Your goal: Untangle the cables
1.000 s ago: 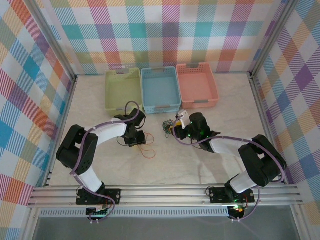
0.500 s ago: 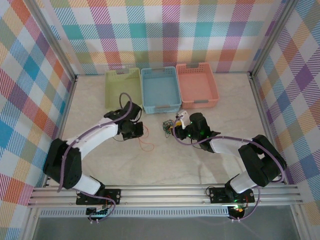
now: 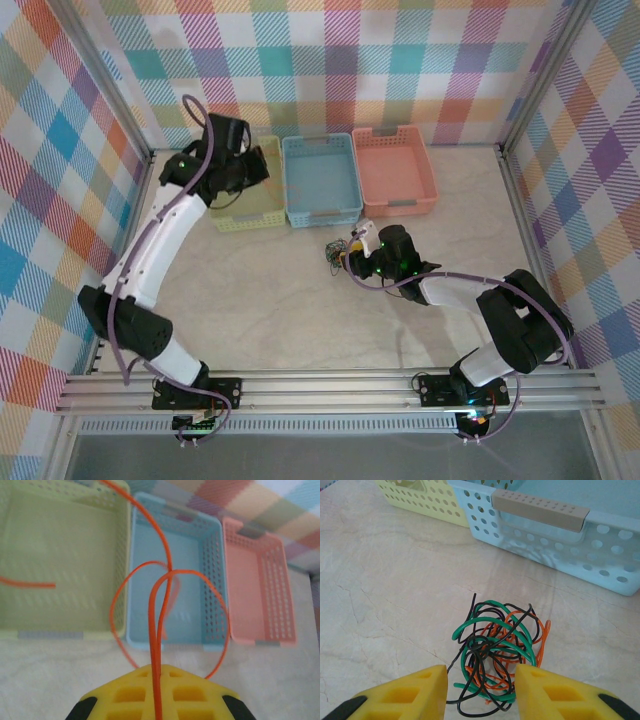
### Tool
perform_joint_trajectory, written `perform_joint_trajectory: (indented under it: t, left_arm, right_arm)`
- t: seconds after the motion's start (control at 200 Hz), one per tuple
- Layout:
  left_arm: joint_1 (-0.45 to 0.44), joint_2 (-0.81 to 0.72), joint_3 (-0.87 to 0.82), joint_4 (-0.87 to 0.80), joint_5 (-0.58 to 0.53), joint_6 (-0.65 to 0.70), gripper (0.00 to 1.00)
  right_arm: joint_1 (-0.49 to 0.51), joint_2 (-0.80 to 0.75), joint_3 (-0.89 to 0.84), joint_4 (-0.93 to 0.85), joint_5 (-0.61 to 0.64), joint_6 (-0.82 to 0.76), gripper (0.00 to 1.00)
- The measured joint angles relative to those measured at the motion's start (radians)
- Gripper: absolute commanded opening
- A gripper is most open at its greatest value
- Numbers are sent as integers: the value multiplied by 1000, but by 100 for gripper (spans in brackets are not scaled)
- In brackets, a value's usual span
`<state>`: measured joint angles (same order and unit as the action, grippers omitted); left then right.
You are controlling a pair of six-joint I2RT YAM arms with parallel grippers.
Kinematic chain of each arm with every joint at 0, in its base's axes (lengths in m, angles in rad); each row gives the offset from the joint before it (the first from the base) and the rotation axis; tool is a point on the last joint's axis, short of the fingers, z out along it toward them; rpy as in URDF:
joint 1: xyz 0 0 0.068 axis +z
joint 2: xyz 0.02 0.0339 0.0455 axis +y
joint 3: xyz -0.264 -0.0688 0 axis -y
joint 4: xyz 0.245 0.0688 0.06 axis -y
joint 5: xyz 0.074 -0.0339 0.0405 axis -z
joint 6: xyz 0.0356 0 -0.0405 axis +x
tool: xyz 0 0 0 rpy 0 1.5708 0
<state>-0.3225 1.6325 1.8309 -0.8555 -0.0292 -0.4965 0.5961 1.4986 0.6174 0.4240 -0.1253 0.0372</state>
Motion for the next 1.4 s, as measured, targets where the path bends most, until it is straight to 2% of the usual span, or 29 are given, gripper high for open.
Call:
perform_joint_trajectory:
  t: [0.14, 0.265, 0.425, 0.505, 0.74, 1.03, 1.11, 1.155, 1.315, 1.4]
  left_arm:
    - [92, 145, 87, 1, 7, -1, 0]
    - [130, 317, 205, 5, 20, 0, 0]
    - [142, 629, 545, -43, 32, 30, 0]
    - [143, 719, 620, -63, 32, 44, 0]
    - [160, 844, 644, -113, 20, 68, 0]
    - [188, 853, 605, -129, -16, 102, 0]
    - [188, 852, 594, -141, -29, 114, 26]
    - [188, 852, 591, -145, -35, 126, 36]
    - [188, 826, 529, -156, -40, 137, 56]
    - [188, 759, 429, -139, -29, 131, 59]
  right_arm:
    - [0, 5, 0, 0, 0, 0, 41]
    - [0, 11, 2, 0, 0, 0, 41]
    - [0, 12, 2, 0, 0, 0, 41]
    - [0, 12, 2, 0, 0, 0, 41]
    - [0, 12, 8, -1, -4, 0, 41]
    - [0, 12, 8, -1, -3, 0, 41]
    - [0, 12, 8, -1, -4, 0, 41]
    - [0, 12, 8, -1, -3, 0, 41]
    - [0, 12, 8, -1, -4, 0, 41]
    - [0, 12, 8, 0, -4, 0, 41]
